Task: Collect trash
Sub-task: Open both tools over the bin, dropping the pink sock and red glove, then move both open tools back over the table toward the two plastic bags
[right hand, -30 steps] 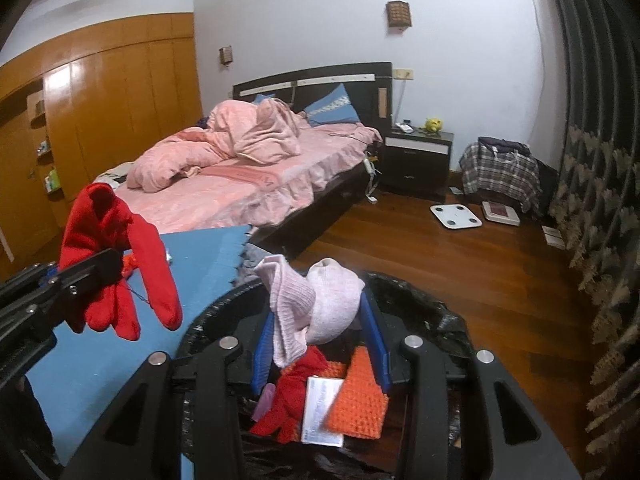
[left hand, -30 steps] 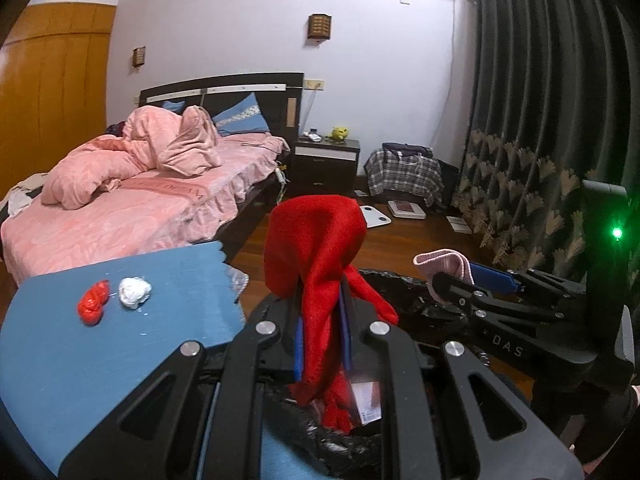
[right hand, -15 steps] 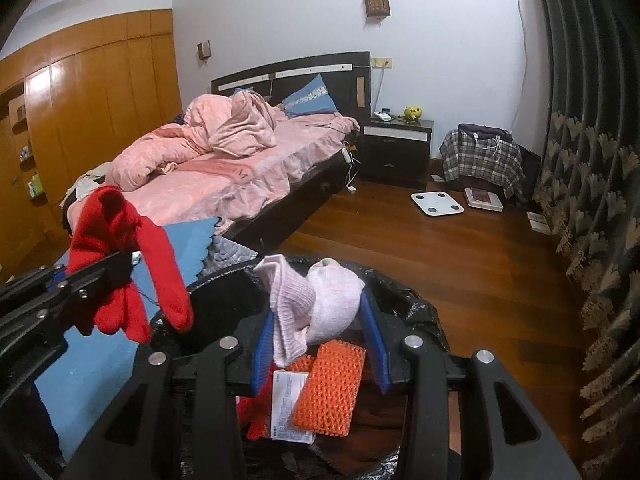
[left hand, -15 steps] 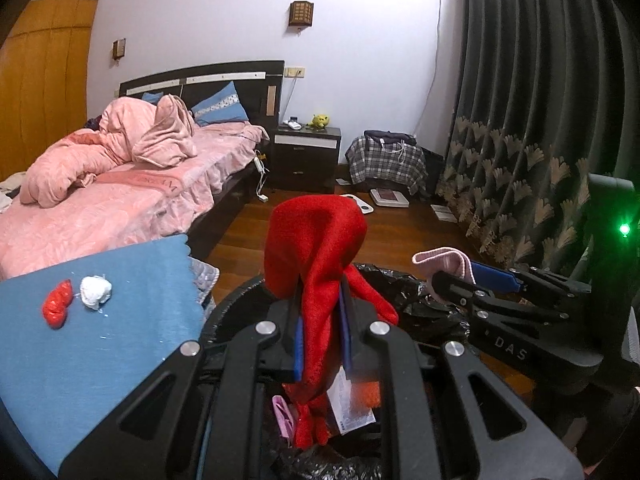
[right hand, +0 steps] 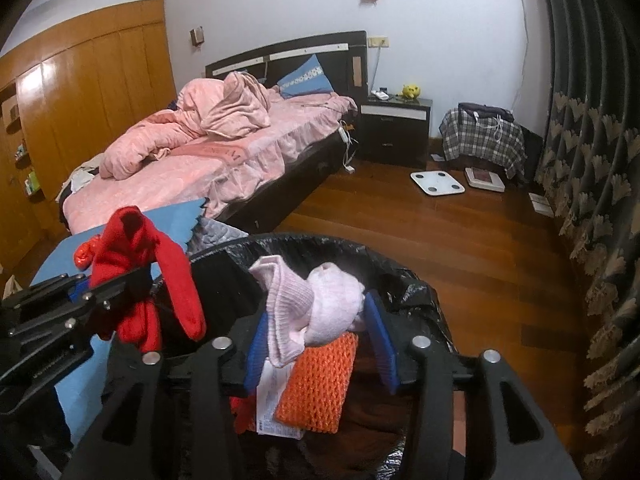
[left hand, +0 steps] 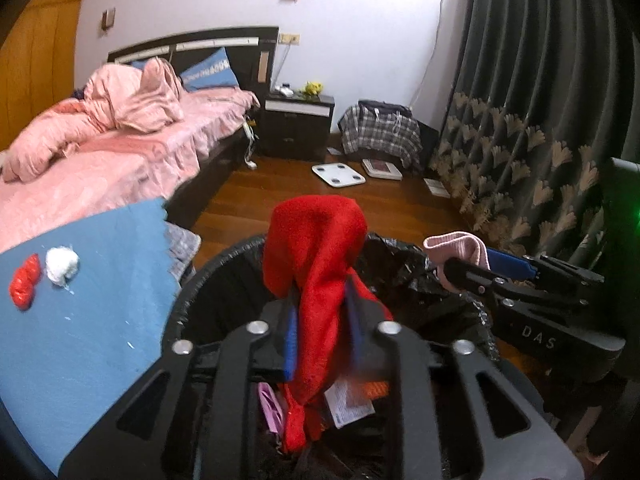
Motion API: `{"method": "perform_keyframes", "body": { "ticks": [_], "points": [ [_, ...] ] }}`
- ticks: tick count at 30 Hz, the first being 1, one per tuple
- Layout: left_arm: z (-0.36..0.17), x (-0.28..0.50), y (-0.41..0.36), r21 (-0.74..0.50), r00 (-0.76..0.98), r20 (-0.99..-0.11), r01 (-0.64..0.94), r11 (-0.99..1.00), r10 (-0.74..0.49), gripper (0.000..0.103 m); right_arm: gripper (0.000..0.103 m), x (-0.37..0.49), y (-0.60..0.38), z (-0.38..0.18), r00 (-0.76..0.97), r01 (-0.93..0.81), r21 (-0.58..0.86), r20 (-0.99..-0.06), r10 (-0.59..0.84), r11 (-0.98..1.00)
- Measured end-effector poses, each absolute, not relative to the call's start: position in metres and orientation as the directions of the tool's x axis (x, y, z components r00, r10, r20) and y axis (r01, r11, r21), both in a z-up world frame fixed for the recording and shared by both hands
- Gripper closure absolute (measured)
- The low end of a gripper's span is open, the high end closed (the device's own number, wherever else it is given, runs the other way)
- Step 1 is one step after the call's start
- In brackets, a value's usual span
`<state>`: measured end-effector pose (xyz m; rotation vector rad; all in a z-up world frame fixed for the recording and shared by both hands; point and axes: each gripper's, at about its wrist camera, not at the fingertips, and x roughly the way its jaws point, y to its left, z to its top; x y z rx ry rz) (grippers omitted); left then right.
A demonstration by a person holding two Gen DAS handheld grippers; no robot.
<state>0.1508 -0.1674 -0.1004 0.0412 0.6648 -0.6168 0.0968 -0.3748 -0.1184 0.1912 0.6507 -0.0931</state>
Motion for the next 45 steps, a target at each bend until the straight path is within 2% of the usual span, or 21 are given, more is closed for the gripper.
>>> {"method": "perform_keyframes", "body": {
  "ticks": [1,2,4,5,7,8,12,13,19,32,45],
  "points": [
    [-0.102,0.152,-0.166,-0.159,0.615,-0.592,0.544,0.824,-0.521,0.070,0.054,0.098,-0.376,-0.120,0.789,0.146,0.151,-0.614,-0.023,0.978],
    [-0.105,0.154,-0.164,-0.167,0.610,-0.596,0.542,0.824,-0.522,0.068,0.052,0.097,-0.377,-0.121,0.788,0.150,0.154,-0.615,-0.024,0.977],
    [-0.108,0.154,-0.159,-0.167,0.611,-0.602,0.532,0.830,-0.514,0.062,0.041,0.096,-0.378,-0.123,0.789,0.157,0.156,-0.614,-0.028,0.975],
    [-0.108,0.154,-0.157,-0.168,0.614,-0.603,0.528,0.833,-0.510,0.060,0.039,0.095,-0.379,-0.122,0.790,0.162,0.153,-0.613,-0.035,0.975],
    [-0.108,0.154,-0.150,-0.173,0.621,-0.600,0.514,0.840,-0.504,0.050,0.028,0.093,-0.380,-0.123,0.791,0.168,0.149,-0.610,-0.044,0.974],
    [-0.107,0.154,-0.145,-0.172,0.631,-0.597,0.503,0.847,-0.496,0.048,0.025,0.093,-0.380,-0.122,0.793,0.174,0.145,-0.606,-0.051,0.974],
    [-0.102,0.153,-0.130,-0.148,0.676,-0.585,0.455,0.878,-0.449,0.022,0.006,0.091,-0.378,-0.118,0.805,0.186,0.142,-0.589,-0.068,0.972],
    [-0.101,0.151,-0.122,-0.137,0.697,-0.577,0.432,0.891,-0.427,0.017,0.006,0.090,-0.377,-0.117,0.809,0.186,0.143,-0.583,-0.069,0.972],
    [-0.094,0.148,-0.076,-0.102,0.759,-0.562,0.333,0.937,-0.330,0.014,0.006,0.094,-0.359,-0.111,0.818,0.153,0.158,-0.574,-0.035,0.975],
    [-0.097,0.151,0.041,-0.072,0.813,-0.572,0.081,0.994,-0.107,0.013,0.006,0.132,-0.252,-0.099,0.823,-0.066,0.129,-0.554,0.127,0.989],
    [-0.110,0.200,0.131,-0.064,0.807,-0.590,-0.074,0.995,0.022,0.013,0.006,0.206,-0.154,-0.095,0.804,-0.188,0.138,-0.547,0.232,0.973]
  ]
}}
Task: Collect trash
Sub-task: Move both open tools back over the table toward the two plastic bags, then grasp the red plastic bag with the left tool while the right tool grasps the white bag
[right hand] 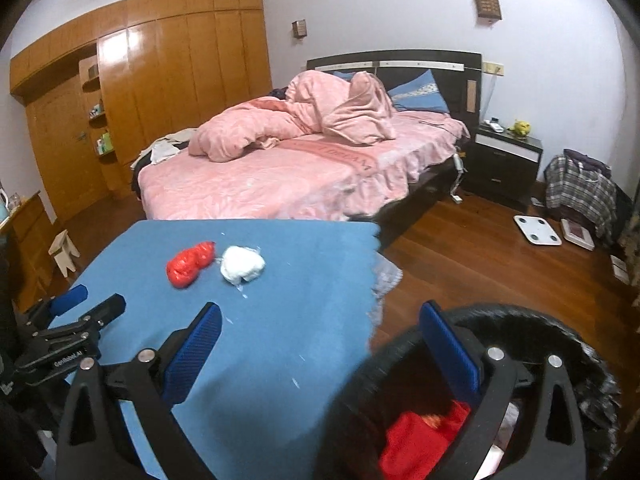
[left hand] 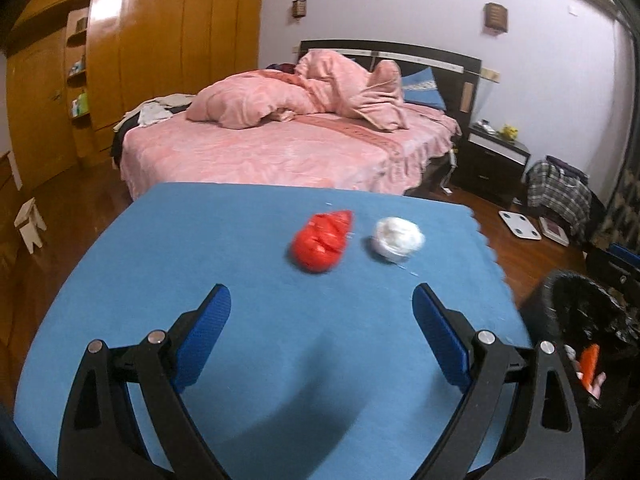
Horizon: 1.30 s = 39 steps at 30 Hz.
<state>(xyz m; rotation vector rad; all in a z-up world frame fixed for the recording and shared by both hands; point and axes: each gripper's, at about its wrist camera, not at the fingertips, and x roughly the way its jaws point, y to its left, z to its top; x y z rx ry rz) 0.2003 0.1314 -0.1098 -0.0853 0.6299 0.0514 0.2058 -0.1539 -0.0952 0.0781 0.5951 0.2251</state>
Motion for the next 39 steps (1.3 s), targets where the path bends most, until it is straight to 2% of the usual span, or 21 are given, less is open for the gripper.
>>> {"method": "perform_keyframes", "body": {
  "ticks": [16,22,26,34,39],
  "points": [
    [-0.139,0.268,0.196,-0.077,0.765,-0.639,-0.159,0.984,0.074,0.014,0.006,0.307,-0.067,-0.134,0.748,-0.248,0.093,-0.614,0.252,0.964],
    [-0.149,0.279,0.202,-0.076,0.753,-0.654,-0.161,0.984,0.072,0.014,0.008,0.329,-0.052,-0.149,0.725,-0.250,0.117,-0.635,0.266,0.961],
    [-0.154,0.280,0.201,-0.078,0.746,-0.662,-0.158,0.984,0.068,0.014,0.018,0.342,-0.042,-0.157,0.700,-0.265,0.126,-0.657,0.281,0.956],
    [-0.156,0.281,0.198,-0.075,0.740,-0.670,-0.149,0.986,0.061,0.014,0.058,0.354,-0.037,-0.171,0.626,-0.293,0.190,-0.702,0.338,0.937],
    [-0.155,0.282,0.193,-0.076,0.745,-0.665,-0.132,0.988,0.049,0.014,0.068,0.350,-0.033,-0.173,0.622,-0.322,0.169,-0.704,0.342,0.932]
  ]
}}
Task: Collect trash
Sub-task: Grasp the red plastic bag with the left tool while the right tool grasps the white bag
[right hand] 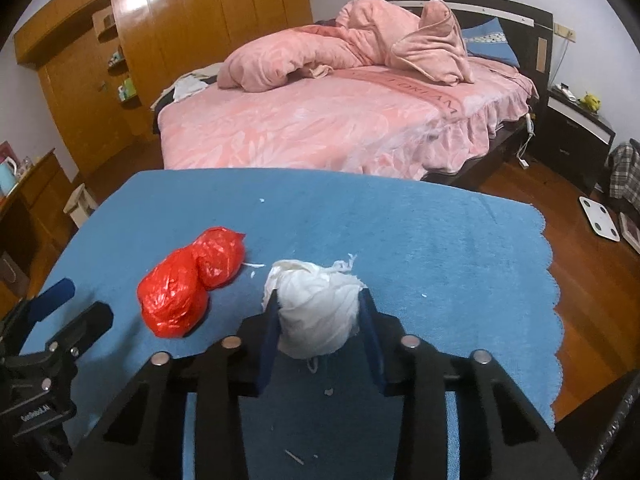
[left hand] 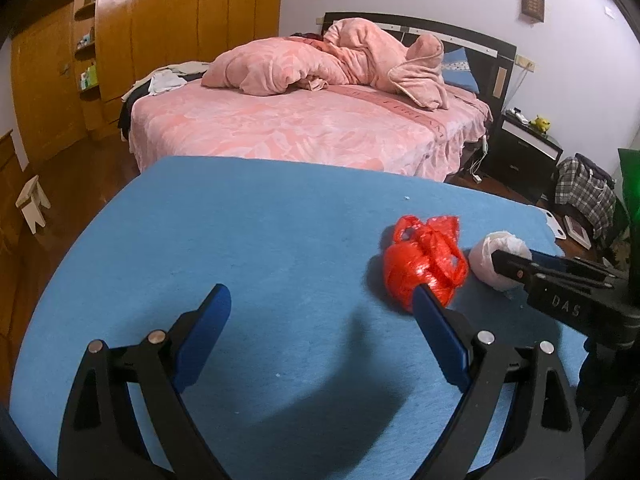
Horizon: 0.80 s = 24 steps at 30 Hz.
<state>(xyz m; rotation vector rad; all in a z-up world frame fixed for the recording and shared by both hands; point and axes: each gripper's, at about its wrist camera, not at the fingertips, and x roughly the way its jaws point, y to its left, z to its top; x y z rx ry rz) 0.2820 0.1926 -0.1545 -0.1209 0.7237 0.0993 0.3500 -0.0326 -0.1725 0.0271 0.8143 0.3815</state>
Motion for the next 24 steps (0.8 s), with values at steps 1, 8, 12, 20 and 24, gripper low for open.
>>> {"method": "perform_keyframes", "body": {
  "ticks": [1,8,12,20,24],
  "points": [
    [-0.154,0.283,0.191,-0.079,0.748,-0.662,-0.128,0.989,0.044,0.014,0.068,0.349,-0.035,-0.171,0.629,-0.318,0.168,-0.699,0.340,0.933],
    [-0.147,0.301,0.168,-0.092,0.757,-0.654,-0.071,0.993,-0.007,0.016,0.069,0.346,-0.057,-0.158,0.691,-0.237,0.111,-0.679,0.248,0.965],
    [-0.150,0.317,0.156,-0.112,0.743,-0.668,-0.053,0.992,-0.036,0.020,0.069,0.348,-0.065,-0.158,0.689,-0.216,0.108,-0.687,0.230,0.970],
    [-0.171,0.345,0.142,-0.102,0.673,-0.738,-0.036,0.994,-0.051,0.041,0.069,0.348,-0.074,-0.164,0.676,-0.201,0.131,-0.698,0.234,0.971],
    [-0.178,0.348,0.137,-0.096,0.652,-0.756,-0.022,0.995,-0.058,0.053,0.068,0.347,-0.075,-0.171,0.667,-0.199,0.139,-0.706,0.238,0.970]
  ]
}}
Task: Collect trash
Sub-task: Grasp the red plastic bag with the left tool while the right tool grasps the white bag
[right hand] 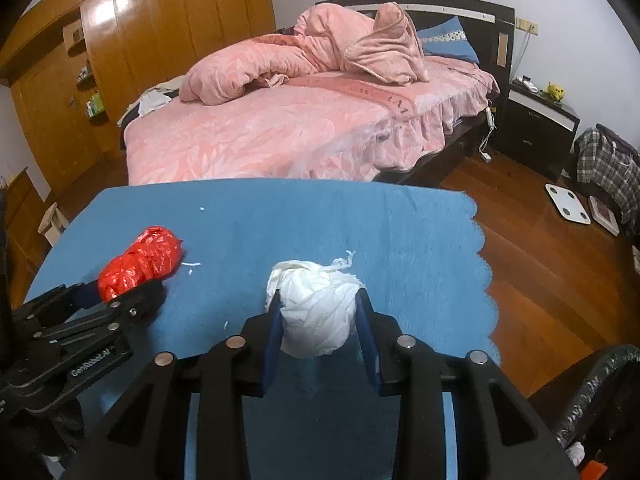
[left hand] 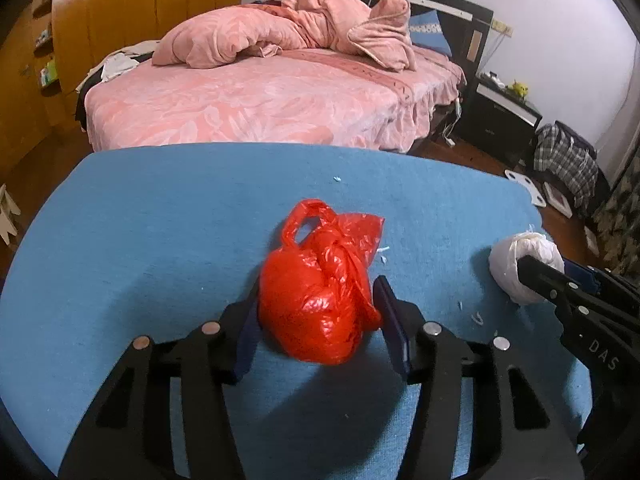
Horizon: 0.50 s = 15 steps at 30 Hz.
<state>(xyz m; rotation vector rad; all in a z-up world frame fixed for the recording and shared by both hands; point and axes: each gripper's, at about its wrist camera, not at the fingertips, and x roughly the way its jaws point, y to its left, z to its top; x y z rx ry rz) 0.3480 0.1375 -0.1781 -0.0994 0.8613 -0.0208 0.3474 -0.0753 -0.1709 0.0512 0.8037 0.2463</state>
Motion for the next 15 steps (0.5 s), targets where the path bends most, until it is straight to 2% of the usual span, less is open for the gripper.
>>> {"method": "perform_keyframes", "body": {
  "ticks": [6,15],
  "points": [
    [-0.176,0.344,0.140,-0.108,0.667,-0.742,-0.017,0.994,-0.069,0.064,0.068,0.345,-0.073,-0.173,0.664,-0.206,0.144,-0.706,0.246,0.968],
    [-0.163,0.317,0.141,-0.099,0.706,-0.706,-0.030,0.995,-0.049,0.065,0.068,0.335,-0.074,-0.165,0.671,-0.227,0.180,-0.684,0.287,0.957]
  ]
}}
